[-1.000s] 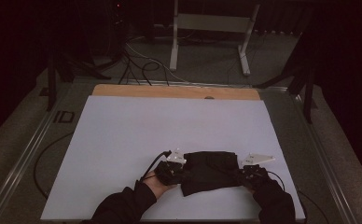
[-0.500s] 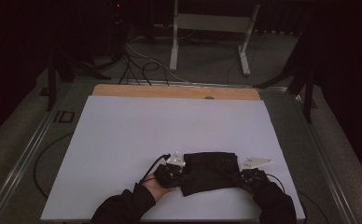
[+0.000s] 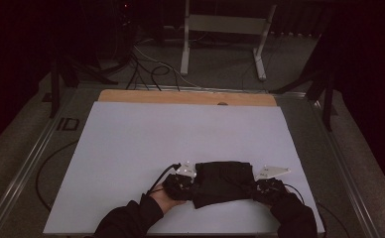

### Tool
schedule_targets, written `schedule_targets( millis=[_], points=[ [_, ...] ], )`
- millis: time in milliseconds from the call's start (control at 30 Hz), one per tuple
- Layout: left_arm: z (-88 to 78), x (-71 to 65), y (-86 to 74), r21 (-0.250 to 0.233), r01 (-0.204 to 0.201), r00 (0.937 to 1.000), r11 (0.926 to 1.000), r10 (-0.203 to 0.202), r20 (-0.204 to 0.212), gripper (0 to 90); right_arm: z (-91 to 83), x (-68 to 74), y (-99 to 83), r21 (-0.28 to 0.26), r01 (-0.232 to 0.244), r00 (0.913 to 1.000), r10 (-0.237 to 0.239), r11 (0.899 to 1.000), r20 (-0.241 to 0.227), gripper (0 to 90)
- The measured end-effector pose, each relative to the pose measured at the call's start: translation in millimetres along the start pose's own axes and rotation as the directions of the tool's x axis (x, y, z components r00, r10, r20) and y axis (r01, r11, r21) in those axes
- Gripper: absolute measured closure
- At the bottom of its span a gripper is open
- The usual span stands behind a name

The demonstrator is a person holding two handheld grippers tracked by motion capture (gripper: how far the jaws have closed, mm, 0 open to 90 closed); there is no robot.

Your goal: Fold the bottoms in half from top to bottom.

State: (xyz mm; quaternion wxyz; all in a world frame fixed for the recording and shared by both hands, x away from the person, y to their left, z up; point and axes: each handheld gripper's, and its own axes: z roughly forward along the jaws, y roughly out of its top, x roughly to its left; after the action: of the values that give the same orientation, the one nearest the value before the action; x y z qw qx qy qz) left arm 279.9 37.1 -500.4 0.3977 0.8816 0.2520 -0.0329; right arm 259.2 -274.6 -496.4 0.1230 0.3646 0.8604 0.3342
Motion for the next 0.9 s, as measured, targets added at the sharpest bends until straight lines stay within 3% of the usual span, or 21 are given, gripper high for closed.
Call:
schedule_targets(
  millis=[200,333,467,567,900],
  points=[
    [-29.6,-4.9,6.1,-0.042,-0.023,0.9994,0.9989,0.021,-0.025,68.8,-19.3,0.1,10.0,-0.046,0.005,0.9996,-0.004,0.999,0.028,63.6],
    [-47.0,-2.1,14.1,-0.080,-0.040,0.9969,0.9960,0.034,-0.071,72.5,-29.9,0.3,21.2,-0.080,0.040,0.9973,-0.035,0.996,0.065,69.2],
    [-56.1,4.3,24.3,-0.109,-0.040,0.9925,0.9932,0.027,-0.119,84.3,-34.3,-0.4,33.9,-0.093,0.077,0.9939,-0.069,0.993,0.086,83.2],
    [-55.9,11.1,31.4,-0.110,-0.031,0.9909,0.9935,0.016,-0.134,89.0,-31.9,-4.4,43.5,-0.099,0.100,0.9907,-0.090,0.990,0.102,89.5],
    [-31.7,36.2,42.4,-0.084,0.018,0.9864,0.9963,-0.032,-0.161,89.5,-6.9,-29.8,65.1,-0.064,0.130,0.9858,-0.122,0.989,0.115,90.0]
  ],
)
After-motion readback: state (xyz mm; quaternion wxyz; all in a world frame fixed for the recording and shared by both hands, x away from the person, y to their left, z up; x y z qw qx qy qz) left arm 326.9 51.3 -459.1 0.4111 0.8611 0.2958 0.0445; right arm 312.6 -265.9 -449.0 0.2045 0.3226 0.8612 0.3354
